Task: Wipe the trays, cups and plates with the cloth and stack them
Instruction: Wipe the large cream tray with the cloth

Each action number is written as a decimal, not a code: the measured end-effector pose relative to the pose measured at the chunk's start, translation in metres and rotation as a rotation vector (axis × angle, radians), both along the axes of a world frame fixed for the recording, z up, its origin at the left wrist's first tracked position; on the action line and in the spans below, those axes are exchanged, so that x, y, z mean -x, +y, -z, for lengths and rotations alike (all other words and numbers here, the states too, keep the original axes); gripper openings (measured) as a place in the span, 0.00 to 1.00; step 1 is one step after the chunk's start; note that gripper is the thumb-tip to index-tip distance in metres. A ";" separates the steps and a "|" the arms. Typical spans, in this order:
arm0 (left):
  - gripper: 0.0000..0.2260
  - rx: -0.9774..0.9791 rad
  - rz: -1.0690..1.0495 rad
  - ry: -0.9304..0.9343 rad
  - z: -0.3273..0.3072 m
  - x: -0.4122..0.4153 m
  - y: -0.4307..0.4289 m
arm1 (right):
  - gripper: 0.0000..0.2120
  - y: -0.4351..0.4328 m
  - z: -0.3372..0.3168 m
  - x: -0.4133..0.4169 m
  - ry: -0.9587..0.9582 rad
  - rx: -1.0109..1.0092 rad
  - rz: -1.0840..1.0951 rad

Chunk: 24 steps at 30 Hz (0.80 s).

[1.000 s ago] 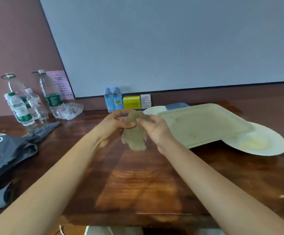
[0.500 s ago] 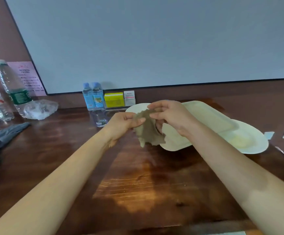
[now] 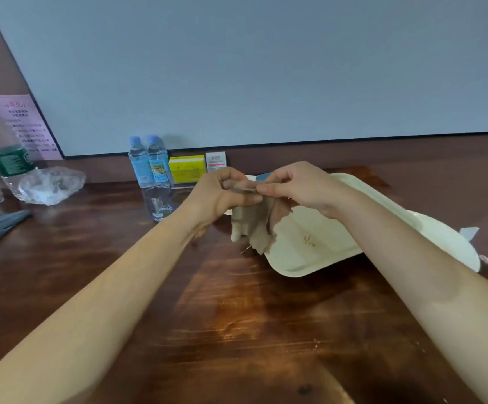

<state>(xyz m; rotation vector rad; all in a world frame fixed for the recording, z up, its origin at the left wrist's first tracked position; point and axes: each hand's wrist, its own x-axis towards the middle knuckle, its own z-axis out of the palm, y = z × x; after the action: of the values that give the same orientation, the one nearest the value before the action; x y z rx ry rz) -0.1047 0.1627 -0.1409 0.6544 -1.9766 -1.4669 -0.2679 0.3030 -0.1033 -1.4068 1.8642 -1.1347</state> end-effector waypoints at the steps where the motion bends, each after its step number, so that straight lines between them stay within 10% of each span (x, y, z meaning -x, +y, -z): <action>1: 0.19 -0.022 -0.051 0.024 0.004 0.005 0.002 | 0.12 -0.001 -0.002 0.003 -0.003 0.009 0.032; 9: 0.15 -0.195 -0.229 -0.208 0.082 0.021 0.037 | 0.07 0.017 -0.007 0.016 0.273 0.349 0.158; 15: 0.13 -0.082 -0.209 -0.243 0.100 0.030 0.046 | 0.06 0.060 0.051 0.013 0.459 -0.176 -0.152; 24: 0.17 0.136 -0.438 -0.174 0.108 0.031 0.052 | 0.12 0.043 0.090 0.007 0.785 -0.053 -0.166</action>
<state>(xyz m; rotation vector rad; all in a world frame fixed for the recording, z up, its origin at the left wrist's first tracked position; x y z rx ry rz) -0.1352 0.2150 -0.2486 1.1026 -1.8826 -1.0318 -0.2748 0.3459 -0.1930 -2.1261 2.1808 -0.4567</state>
